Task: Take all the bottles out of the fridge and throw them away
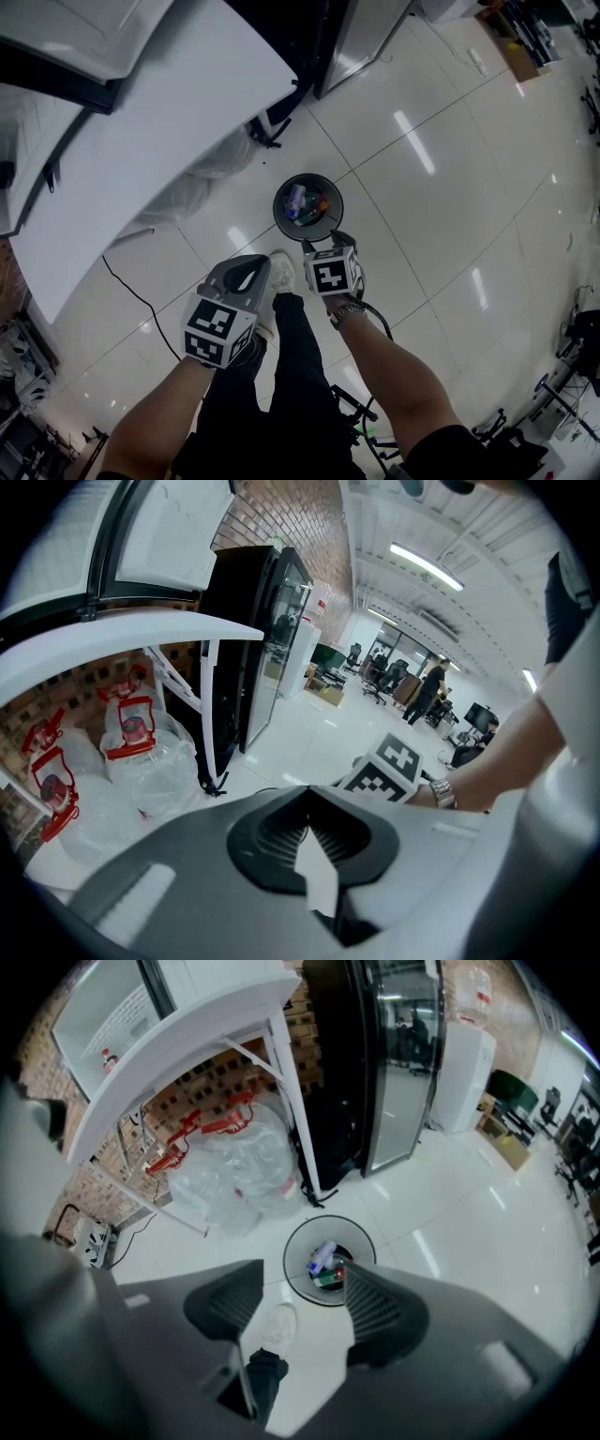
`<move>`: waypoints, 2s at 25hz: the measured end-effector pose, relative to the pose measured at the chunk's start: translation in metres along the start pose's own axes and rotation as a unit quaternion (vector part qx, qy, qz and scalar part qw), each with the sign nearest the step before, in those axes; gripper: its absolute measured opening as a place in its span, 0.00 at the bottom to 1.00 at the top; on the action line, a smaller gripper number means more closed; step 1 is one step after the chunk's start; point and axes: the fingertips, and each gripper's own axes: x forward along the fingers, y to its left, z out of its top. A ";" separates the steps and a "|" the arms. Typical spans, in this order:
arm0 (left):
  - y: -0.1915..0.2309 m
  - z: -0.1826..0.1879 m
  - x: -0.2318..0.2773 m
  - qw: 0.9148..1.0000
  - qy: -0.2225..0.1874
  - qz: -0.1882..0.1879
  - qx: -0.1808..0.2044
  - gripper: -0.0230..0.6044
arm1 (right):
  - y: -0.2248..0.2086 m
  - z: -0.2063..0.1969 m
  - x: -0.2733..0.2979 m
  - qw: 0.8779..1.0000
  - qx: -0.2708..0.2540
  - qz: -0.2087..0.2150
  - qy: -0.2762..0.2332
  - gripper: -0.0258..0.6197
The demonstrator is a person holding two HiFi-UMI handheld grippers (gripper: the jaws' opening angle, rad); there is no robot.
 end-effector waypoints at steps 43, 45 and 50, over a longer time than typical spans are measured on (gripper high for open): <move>0.060 0.080 -0.267 0.945 -0.214 0.238 -0.073 0.04 | 0.237 0.180 -0.213 0.936 -0.259 0.141 -0.192 0.46; 0.070 0.078 -0.289 0.935 -0.229 0.257 -0.082 0.04 | 0.261 0.186 -0.219 0.926 -0.283 0.150 -0.197 0.46; 0.094 0.071 -0.337 0.915 -0.261 0.292 -0.099 0.04 | 0.315 0.211 -0.233 0.899 -0.345 0.160 -0.217 0.46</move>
